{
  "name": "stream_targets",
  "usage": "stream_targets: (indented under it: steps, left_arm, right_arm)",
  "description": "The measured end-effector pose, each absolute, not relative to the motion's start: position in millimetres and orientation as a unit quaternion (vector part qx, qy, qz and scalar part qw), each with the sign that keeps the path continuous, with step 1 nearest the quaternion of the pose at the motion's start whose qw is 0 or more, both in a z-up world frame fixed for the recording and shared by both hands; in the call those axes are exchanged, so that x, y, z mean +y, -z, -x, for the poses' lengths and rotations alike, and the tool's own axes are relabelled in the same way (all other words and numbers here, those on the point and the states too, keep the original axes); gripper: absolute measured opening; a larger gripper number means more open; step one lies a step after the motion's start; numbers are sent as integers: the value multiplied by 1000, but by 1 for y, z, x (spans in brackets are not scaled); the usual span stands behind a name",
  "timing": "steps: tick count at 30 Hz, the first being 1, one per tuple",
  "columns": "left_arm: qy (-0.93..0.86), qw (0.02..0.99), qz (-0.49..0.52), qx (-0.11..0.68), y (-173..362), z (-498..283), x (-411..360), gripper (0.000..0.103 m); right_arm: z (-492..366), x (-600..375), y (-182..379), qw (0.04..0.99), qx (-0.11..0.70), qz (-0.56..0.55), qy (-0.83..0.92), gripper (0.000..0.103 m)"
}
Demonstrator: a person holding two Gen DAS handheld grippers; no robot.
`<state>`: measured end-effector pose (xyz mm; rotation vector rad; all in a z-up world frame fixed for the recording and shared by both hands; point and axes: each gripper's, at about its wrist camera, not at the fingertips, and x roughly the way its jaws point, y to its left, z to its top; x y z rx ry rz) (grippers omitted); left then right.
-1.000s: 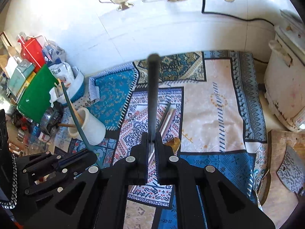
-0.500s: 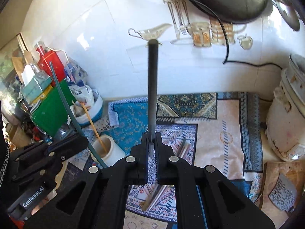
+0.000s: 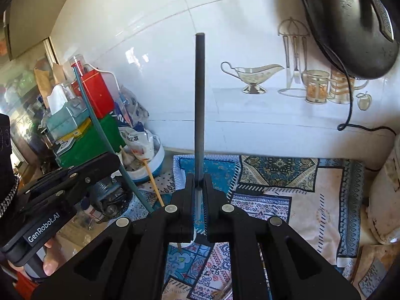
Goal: Organize utensils
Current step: 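Lift the green and metal chopsticks and carry them over the white cup, then lower both chopsticks into the white cup and open both tools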
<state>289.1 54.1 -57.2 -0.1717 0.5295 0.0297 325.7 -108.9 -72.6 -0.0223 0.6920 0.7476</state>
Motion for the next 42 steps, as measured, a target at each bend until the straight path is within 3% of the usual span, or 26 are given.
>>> stream_targets:
  steps: [11,24,33,38,42]
  left_arm:
    - [-45,940,102,323,119,-316,112,3]
    - [-24,905,83,417,195,-343,121,3]
    - [-6,894,74,442,204,-350,118,3]
    - [-13,896,66,439,200,-350,115,3]
    - [-19,901,60,429,189,-346,113,6]
  right_arm:
    - [-340,-50,121,842,396,25,-366,5]
    - [-349,-23,176,820,471,51,-322,6]
    - [-357,-20,182,818,488,49,-301,7]
    - [-359,-29,174,818,490,30,-300,21]
    - [-354,-38,162,826,475,28,-302,22]
